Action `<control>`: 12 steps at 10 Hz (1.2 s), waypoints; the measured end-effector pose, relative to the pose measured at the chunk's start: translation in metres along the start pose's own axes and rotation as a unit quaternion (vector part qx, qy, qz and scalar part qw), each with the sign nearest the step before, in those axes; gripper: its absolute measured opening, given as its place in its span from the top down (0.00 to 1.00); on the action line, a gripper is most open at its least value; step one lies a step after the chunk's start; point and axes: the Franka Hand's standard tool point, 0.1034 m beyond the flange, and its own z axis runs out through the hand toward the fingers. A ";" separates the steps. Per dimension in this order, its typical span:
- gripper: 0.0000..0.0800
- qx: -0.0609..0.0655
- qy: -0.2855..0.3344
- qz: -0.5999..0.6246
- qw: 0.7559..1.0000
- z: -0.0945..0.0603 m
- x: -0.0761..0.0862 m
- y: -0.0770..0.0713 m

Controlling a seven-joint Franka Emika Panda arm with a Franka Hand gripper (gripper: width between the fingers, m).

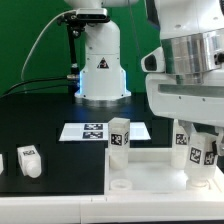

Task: Assemble square table

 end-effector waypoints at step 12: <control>0.35 -0.061 0.008 -0.612 0.788 -0.007 0.012 0.001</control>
Offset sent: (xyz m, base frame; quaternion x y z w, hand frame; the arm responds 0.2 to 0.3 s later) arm 0.0044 0.0153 0.0206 -0.1231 -0.0121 -0.5013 0.8564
